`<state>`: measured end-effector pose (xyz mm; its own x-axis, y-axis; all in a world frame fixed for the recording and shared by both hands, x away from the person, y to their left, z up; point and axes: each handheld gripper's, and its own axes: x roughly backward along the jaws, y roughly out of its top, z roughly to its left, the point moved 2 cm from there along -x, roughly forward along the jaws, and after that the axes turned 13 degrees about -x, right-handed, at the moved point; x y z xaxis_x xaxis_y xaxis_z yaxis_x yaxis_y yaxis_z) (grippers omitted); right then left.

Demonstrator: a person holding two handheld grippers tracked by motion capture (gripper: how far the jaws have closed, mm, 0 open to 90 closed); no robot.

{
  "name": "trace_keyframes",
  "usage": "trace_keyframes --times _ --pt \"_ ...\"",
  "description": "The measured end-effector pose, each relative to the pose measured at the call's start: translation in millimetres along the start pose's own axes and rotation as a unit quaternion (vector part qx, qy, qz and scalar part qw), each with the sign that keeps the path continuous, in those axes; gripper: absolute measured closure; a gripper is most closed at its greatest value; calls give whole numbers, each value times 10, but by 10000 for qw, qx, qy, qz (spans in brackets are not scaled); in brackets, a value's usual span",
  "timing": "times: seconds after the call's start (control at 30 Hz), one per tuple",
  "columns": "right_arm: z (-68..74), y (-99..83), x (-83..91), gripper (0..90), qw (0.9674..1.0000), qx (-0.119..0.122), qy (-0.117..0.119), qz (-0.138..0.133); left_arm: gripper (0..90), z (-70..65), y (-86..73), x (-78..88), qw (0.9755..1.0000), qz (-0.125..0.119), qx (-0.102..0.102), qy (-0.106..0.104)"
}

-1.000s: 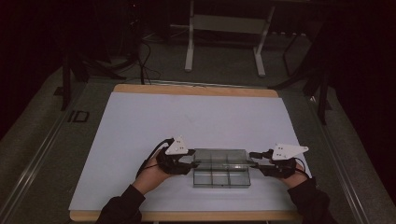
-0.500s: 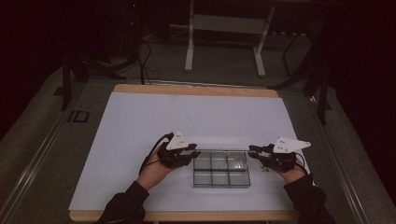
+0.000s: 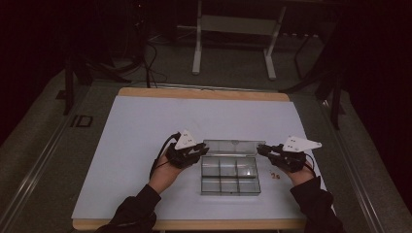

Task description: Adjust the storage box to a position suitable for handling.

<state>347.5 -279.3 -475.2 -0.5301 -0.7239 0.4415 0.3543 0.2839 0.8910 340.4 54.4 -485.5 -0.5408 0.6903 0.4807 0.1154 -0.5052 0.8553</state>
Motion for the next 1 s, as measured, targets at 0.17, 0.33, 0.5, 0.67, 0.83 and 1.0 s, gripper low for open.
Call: trace_keyframes --times 0.17,0.33,0.5,0.67,0.83,1.0 --pt "-45 33 -61 802 9999 -131 -86 -35 784 52 -7 -36 9998 -45 170 24" --pt "-89 47 -105 794 9997 -253 -57 -31 785 84 -18 -66 9996 -44 261 35" --pt "-112 86 -153 779 9996 -235 -159 74 786 118 -30 -98 9991 -69 418 35" --pt "-141 110 -201 762 9994 -240 -206 151 783 154 -42 -134 9988 -51 495 30" --pt "-168 112 -255 731 9989 -359 -188 217 776 184 -62 -169 9982 -61 602 -2" --pt "-184 95 -307 707 9983 -451 -227 291 762 183 -117 -236 9978 15 666 -52"
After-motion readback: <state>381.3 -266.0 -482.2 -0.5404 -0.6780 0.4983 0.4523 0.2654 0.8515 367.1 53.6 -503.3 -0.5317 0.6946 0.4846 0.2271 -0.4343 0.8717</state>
